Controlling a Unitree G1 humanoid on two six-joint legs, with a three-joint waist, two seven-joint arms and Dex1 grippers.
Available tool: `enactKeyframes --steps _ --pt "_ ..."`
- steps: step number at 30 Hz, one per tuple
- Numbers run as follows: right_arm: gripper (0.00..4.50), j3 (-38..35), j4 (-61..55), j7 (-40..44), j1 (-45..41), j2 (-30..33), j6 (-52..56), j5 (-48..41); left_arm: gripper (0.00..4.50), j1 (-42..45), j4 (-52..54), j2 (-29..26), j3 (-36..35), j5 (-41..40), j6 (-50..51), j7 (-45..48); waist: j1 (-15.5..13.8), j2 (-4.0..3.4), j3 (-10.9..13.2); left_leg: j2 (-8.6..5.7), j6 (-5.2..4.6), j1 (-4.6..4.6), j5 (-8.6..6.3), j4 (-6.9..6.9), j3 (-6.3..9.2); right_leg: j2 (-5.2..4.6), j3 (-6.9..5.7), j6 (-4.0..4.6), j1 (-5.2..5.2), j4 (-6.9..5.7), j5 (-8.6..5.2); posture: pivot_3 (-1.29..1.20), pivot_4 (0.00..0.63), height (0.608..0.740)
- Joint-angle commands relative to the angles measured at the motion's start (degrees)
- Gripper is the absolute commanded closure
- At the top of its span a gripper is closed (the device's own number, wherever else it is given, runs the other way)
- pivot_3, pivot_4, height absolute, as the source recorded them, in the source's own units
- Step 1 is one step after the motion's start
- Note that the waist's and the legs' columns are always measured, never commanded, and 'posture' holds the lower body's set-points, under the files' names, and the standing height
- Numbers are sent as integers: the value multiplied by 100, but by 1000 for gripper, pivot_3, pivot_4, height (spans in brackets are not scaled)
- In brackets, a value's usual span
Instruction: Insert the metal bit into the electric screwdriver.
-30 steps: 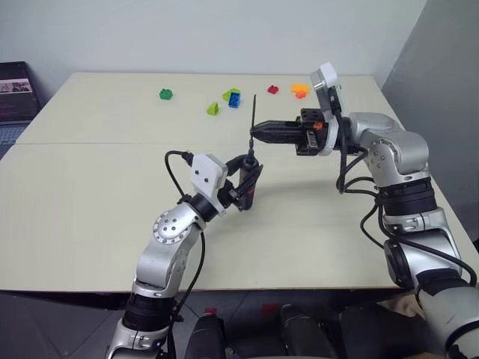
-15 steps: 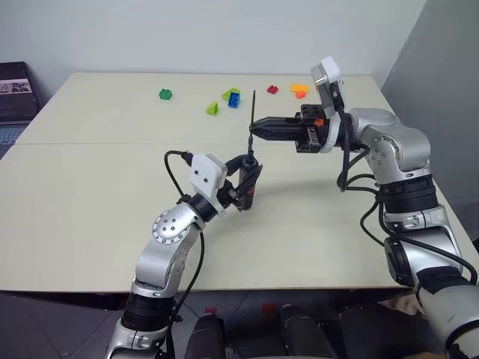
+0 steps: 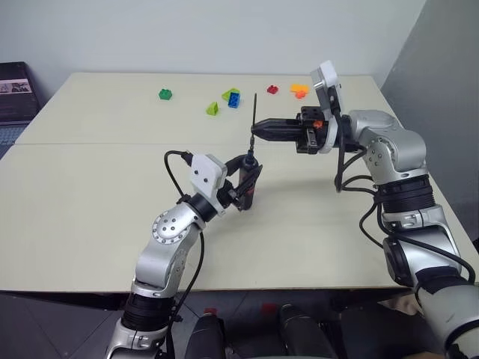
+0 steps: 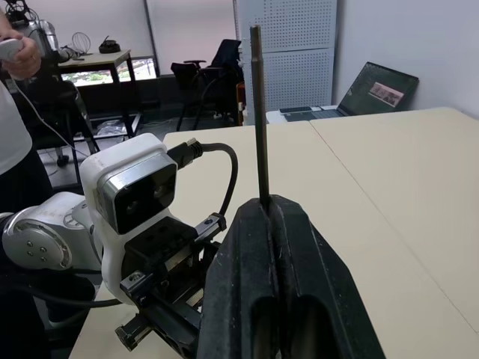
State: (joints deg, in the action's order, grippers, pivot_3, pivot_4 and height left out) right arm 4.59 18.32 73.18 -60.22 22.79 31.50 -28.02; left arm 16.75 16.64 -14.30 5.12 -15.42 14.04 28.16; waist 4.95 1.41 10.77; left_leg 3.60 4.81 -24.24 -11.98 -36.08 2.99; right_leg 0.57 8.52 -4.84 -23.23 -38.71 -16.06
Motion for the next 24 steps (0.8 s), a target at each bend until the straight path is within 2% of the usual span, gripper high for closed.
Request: enactKeyframes --steps 1,24 --pt "4500 -128 -193 36 -157 15 71 -141 2860 -8 -6 -84 -103 46 -8 -32 0 0 0 0 0 0 0 0 0 0 0 1 0 0 0 0 150 740" --pt "4500 163 -312 174 4 70 -63 75 2860 -8 0 -70 -92 47 3 -39 1 0 0 0 0 2 0 0 0 0 0 -1 1 -1 0 0 150 740"
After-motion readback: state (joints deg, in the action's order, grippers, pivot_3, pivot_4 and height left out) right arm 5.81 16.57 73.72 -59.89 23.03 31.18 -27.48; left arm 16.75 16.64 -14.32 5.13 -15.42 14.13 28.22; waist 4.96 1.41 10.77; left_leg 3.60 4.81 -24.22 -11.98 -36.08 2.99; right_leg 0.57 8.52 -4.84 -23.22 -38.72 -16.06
